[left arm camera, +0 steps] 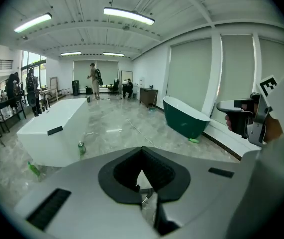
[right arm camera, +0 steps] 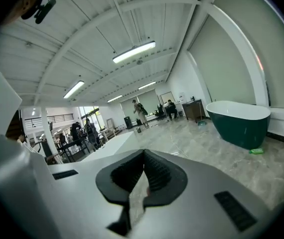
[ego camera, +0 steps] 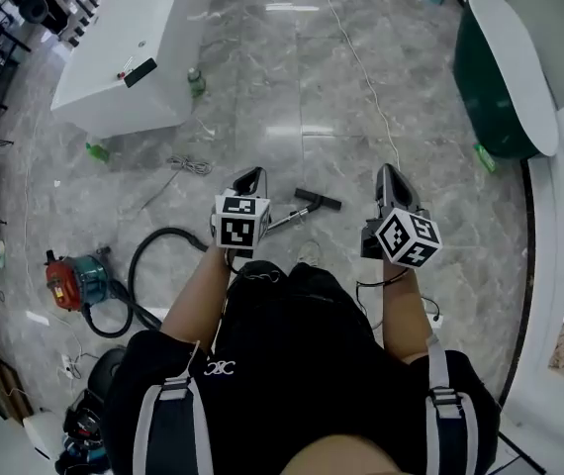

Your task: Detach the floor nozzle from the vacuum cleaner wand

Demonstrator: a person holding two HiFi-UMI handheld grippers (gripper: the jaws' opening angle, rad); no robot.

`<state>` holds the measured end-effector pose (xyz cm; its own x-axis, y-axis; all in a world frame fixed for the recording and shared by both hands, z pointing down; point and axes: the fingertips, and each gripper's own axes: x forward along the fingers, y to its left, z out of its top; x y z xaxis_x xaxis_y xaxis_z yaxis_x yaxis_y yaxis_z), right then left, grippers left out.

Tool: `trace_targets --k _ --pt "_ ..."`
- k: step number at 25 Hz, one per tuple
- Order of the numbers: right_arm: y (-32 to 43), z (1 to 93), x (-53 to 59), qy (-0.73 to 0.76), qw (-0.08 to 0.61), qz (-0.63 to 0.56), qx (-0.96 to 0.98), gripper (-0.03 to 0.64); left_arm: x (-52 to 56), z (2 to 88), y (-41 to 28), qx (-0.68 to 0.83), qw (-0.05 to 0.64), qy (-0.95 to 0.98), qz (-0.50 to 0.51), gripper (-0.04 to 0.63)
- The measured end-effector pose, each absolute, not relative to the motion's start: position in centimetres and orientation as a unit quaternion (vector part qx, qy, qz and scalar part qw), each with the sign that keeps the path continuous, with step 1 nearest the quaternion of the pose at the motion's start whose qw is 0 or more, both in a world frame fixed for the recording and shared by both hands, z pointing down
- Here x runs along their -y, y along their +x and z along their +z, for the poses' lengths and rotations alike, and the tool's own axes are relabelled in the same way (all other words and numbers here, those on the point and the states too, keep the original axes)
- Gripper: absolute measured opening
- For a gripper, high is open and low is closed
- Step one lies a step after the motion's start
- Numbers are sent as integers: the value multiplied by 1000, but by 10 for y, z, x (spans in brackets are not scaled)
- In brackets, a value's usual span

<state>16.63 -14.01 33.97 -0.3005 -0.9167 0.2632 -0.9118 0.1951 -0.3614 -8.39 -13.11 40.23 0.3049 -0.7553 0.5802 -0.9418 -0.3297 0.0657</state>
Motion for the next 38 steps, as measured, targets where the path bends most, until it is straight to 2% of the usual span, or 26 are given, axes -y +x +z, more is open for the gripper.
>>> trace_targets --k 6,10,18,23,24,26,31,38 --pt "160 406 177 -553 -63 -264 -787 14 139 489 -60 530 263 762 263 5" --pt "163 460 195 -547 -74 -296 -780 14 149 566 -60 522 300 744 290 5" --pt "137 596 227 -518 -98 -328 -784 14 150 788 -62 415 368 733 394 5" --pt "124 706 243 -503 -107 -320 -796 14 141 947 -70 383 342 725 460 5" --pt "122 730 245 -499 -112 -317 -799 14 135 982 -68 368 335 728 471 104" --pt "118 777 251 -491 -118 -308 -806 14 116 1054 -66 326 320 731 507 166" --pt "121 882 270 -470 -115 -309 -818 14 78 1205 -69 252 291 722 575 175" --pt "139 977 283 -468 -132 -310 -817 14 64 1328 -66 220 254 720 607 176"
